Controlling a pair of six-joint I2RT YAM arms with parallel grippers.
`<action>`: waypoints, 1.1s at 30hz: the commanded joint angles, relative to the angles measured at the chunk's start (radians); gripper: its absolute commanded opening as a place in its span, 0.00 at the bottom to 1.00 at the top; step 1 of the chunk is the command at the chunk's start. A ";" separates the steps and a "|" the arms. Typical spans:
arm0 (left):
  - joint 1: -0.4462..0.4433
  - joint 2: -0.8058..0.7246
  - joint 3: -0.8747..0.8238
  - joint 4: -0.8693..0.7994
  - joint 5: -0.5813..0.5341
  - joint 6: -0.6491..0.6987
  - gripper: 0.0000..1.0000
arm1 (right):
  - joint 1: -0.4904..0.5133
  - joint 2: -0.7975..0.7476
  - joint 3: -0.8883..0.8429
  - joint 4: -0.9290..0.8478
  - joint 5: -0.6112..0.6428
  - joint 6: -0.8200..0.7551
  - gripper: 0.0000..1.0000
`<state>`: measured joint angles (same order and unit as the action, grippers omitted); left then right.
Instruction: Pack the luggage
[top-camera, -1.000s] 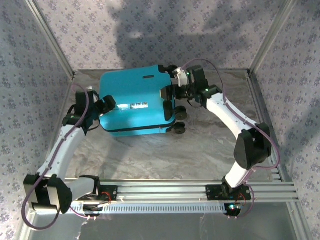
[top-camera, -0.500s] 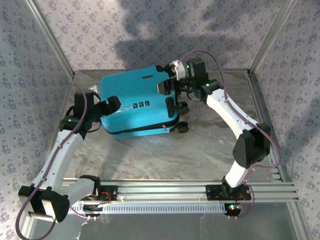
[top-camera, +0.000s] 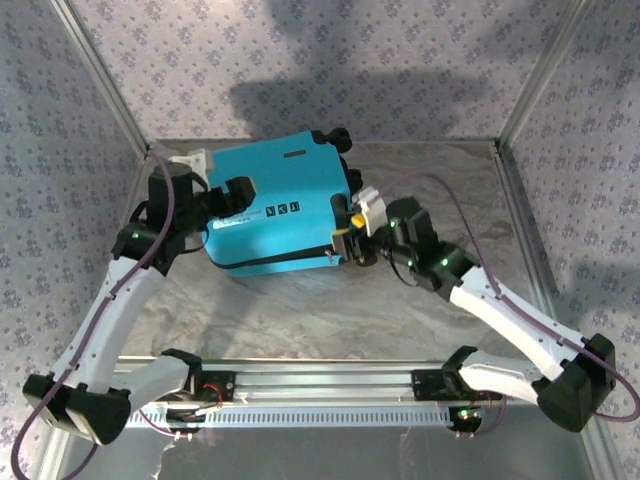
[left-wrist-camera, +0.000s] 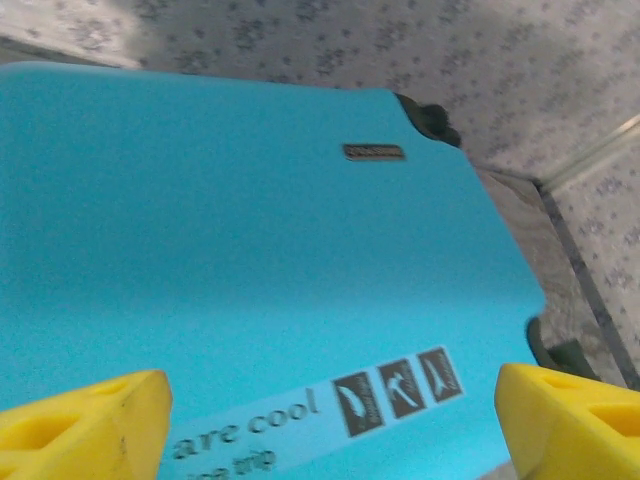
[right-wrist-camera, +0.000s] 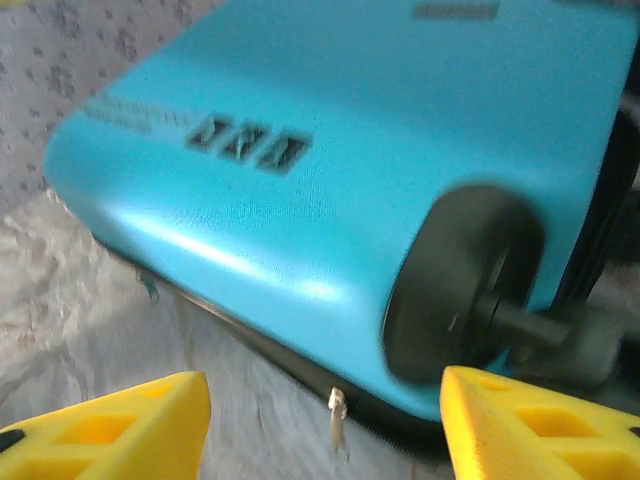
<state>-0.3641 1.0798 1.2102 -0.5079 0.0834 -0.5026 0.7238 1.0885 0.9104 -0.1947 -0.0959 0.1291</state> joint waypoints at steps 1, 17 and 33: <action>-0.068 0.033 0.055 -0.024 -0.072 0.038 0.84 | 0.038 -0.003 -0.140 0.118 0.080 0.090 0.61; -0.175 0.090 0.081 -0.029 -0.141 0.051 0.84 | 0.091 0.209 -0.251 0.373 0.094 0.346 0.59; -0.197 0.124 0.115 -0.038 -0.138 0.056 0.84 | 0.096 0.267 -0.330 0.552 0.103 0.423 0.56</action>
<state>-0.5488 1.1999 1.2736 -0.5377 -0.0460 -0.4625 0.8143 1.3445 0.5922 0.2901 0.0040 0.5255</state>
